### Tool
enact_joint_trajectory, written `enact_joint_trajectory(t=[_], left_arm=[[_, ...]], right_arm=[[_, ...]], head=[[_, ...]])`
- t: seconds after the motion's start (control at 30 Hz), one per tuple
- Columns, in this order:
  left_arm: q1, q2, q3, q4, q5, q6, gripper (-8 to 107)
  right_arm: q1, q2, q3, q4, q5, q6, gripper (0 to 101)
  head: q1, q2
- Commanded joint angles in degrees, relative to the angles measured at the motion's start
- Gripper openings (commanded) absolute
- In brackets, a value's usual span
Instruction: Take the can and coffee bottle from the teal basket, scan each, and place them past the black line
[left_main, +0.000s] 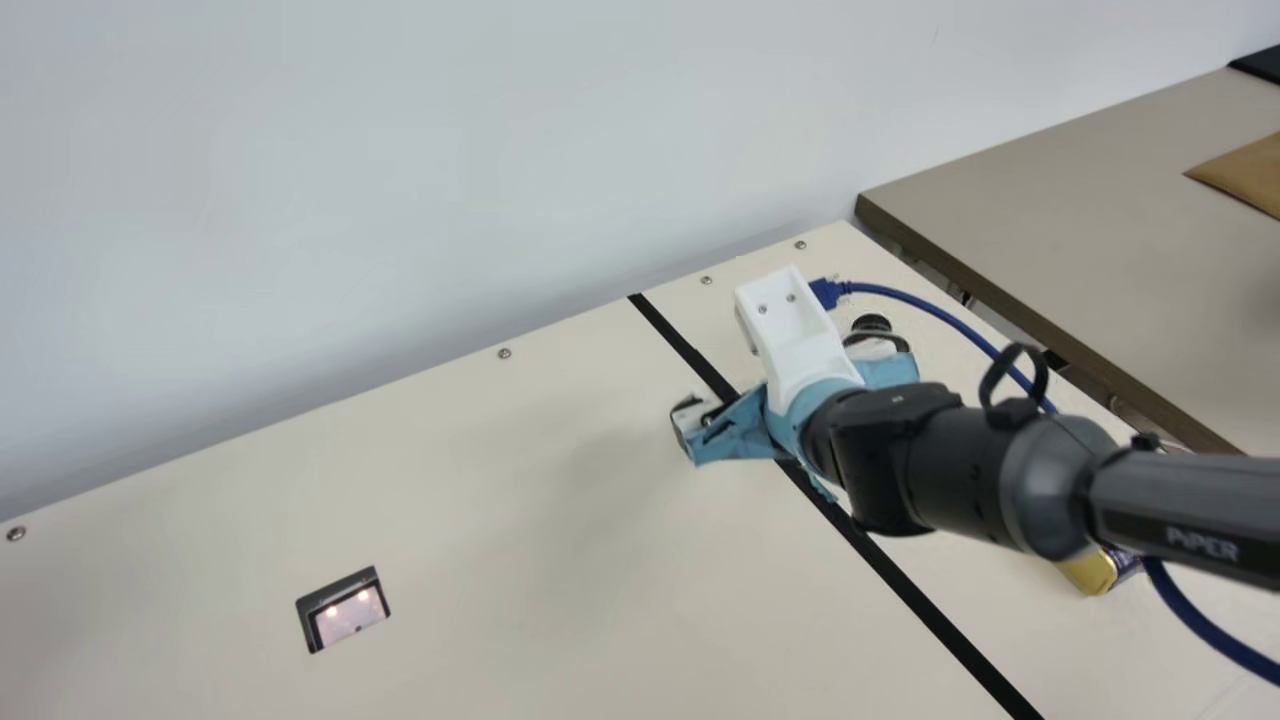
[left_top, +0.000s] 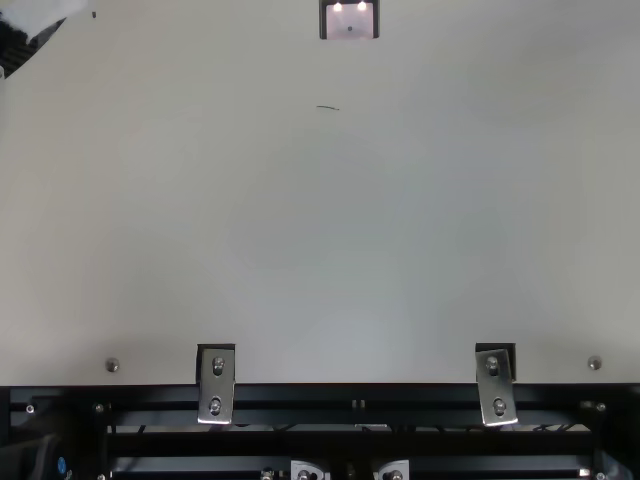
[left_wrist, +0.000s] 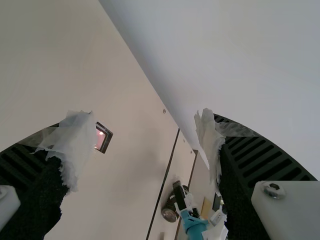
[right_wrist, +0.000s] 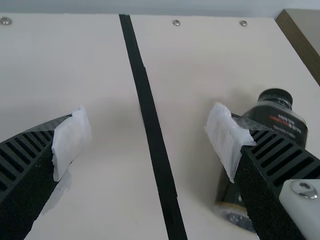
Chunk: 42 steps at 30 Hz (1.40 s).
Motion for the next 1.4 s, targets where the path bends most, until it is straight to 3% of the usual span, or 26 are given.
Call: enact_joint_trajectory(t=[0.0, 0.43, 0.6, 0.77, 1.03, 1.2, 1.37], left_arm=[[0.0, 0.0, 0.0, 0.0, 0.0, 0.0, 90], [0.0, 0.0, 0.0, 0.0, 0.0, 0.0, 90], [0.0, 0.0, 0.0, 0.0, 0.0, 0.0, 90], [0.0, 0.0, 0.0, 0.0, 0.0, 0.0, 90], [0.0, 0.0, 0.0, 0.0, 0.0, 0.0, 90], [0.0, 0.0, 0.0, 0.0, 0.0, 0.0, 90], [0.0, 0.0, 0.0, 0.0, 0.0, 0.0, 90]], right_arm=[[-0.5, 1.6, -2.5, -0.8, 1.4, 2.4, 101], [-2.1, 5.2, -11.4, 0.8, 14.1, 12.6, 101], [-0.6, 2.1, -10.9, -1.3, 16.8, 19.2, 101], [1.5, -3.5, -7.9, -4.0, 17.7, 26.5, 101], [7.8, -14.7, 1.1, -7.5, 13.5, 35.5, 101], [13.6, -20.6, 8.0, -8.7, 8.3, 38.8, 101], [20.3, -25.2, 14.1, -6.6, 1.9, 39.5, 101]], head=[[-1.5, -0.9], [-1.5, -0.9], [-1.5, -0.9], [-1.5, -0.9], [-1.5, -0.9], [-1.5, -0.9], [-1.5, -0.9]])
